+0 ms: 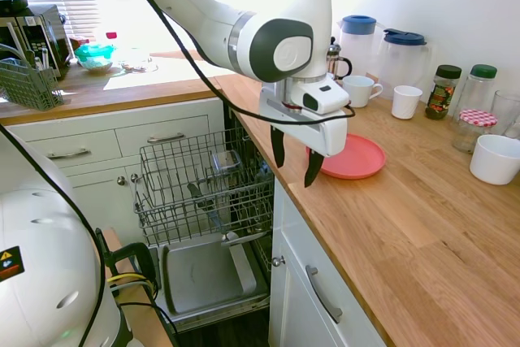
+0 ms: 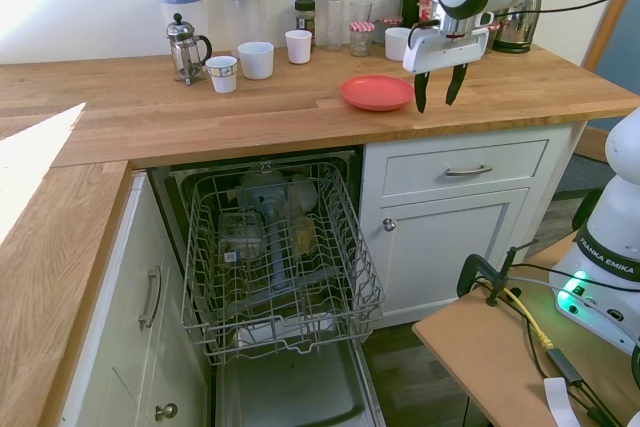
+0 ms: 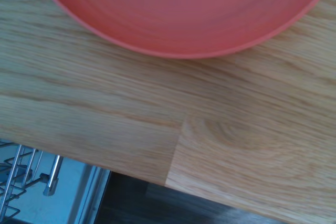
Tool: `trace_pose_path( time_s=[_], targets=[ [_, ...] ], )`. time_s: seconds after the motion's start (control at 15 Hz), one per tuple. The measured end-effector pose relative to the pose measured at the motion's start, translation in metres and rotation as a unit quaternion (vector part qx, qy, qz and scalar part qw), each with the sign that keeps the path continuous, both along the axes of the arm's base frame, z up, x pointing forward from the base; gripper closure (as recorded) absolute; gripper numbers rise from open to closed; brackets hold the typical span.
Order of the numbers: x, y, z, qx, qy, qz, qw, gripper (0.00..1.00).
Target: Put the plate in the dishwasher
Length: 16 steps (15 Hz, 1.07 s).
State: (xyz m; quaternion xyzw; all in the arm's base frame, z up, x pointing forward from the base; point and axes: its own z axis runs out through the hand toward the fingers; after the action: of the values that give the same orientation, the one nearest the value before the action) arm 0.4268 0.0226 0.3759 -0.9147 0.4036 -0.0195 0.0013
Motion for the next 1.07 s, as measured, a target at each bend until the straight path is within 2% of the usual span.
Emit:
trace_pose_path(
  time_s=[0.13,0.47,0.6,1.07],
  targets=[
    [0.001,0.000,0.000,0.000,-0.003,0.000,1.0000,0.00],
    [0.017,-0.019,0.018,0.019,-0.042,-0.027,0.9986,0.00],
    [0.030,-0.023,0.019,0.027,-0.055,-0.037,0.9974,0.00],
    [0.089,-0.060,-0.008,0.070,-0.070,-0.083,0.9916,0.00]
  ],
)
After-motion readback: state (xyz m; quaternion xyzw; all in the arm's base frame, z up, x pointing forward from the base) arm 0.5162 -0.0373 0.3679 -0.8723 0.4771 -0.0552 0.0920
